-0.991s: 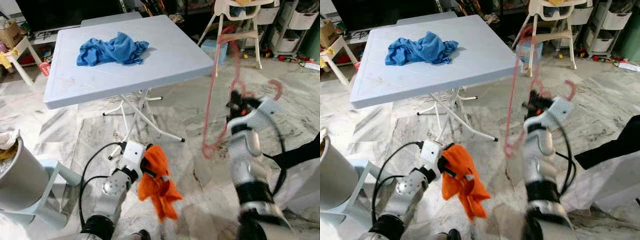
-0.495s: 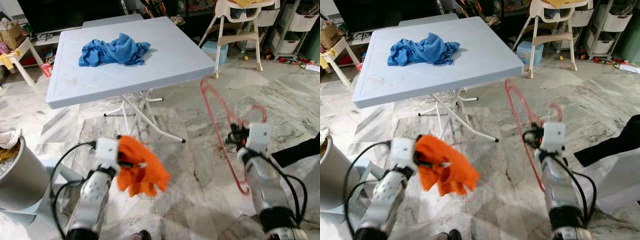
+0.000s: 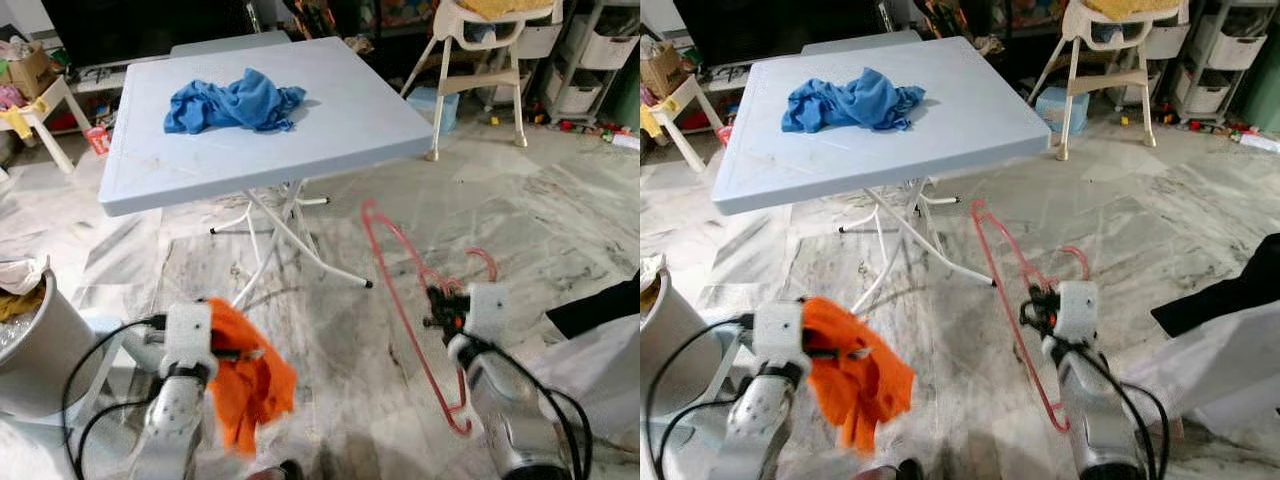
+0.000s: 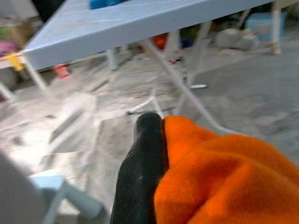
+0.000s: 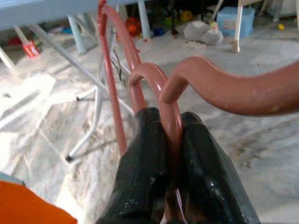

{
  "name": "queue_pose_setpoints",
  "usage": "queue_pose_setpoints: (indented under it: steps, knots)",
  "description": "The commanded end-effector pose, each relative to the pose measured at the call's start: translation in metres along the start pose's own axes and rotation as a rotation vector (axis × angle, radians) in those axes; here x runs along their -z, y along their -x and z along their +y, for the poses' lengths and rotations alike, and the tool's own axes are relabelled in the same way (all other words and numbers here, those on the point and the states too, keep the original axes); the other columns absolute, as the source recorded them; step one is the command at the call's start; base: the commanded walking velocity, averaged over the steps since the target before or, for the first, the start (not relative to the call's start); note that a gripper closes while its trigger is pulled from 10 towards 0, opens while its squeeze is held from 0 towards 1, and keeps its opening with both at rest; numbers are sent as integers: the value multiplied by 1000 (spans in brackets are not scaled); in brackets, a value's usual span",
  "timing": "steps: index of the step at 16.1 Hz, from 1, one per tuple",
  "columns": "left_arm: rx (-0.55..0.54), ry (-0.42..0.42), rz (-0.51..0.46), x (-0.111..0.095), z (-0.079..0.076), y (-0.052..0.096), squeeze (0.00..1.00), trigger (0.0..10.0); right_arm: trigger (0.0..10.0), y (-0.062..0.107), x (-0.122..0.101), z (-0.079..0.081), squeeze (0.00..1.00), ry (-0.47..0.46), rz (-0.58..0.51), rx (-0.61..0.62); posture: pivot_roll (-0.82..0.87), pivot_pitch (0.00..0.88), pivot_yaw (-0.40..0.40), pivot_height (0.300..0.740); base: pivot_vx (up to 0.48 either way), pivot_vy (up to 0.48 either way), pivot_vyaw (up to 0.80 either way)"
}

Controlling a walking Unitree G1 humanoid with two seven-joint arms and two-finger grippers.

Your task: Hang hanger

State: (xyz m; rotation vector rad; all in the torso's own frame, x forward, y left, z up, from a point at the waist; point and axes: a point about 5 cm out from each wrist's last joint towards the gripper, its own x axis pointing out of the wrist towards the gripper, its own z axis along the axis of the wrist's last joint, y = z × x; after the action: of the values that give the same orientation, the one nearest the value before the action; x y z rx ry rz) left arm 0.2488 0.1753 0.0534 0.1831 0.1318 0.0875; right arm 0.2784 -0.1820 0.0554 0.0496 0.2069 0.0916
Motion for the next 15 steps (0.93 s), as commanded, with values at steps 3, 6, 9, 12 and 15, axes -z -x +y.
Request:
queue_pose_setpoints:
  steps: [3, 6, 9, 12, 15]
  knots:
    - [-6, -54, 29, 8, 4, 13, 0, 10000, 10000, 9, -12, -12, 0, 234, -67, 119, -115, 2, 73, 740, 0, 0, 0]
    - [-48, -55, 57, 12, 10, 16, 0, 10000, 10000, 13, -21, -31, 0, 259, -89, 234, -109, 8, 63, 740, 0, 0, 0]
    - [-40, -29, 43, 7, 10, 15, 0, 10000, 10000, 9, -24, -26, 0, 243, -100, 206, -103, 10, 62, 740, 0, 0, 0]
    - [-13, 3, 16, 0, 9, 12, 0, 10000, 10000, 4, -28, -14, 0, 213, -119, 142, -96, 11, 63, 740, 0, 92, 0]
    - [-18, 55, 11, -6, 13, 7, 0, 10000, 10000, 3, -32, -5, 0, 223, -145, 101, -96, 10, 68, 740, 276, 371, 394]
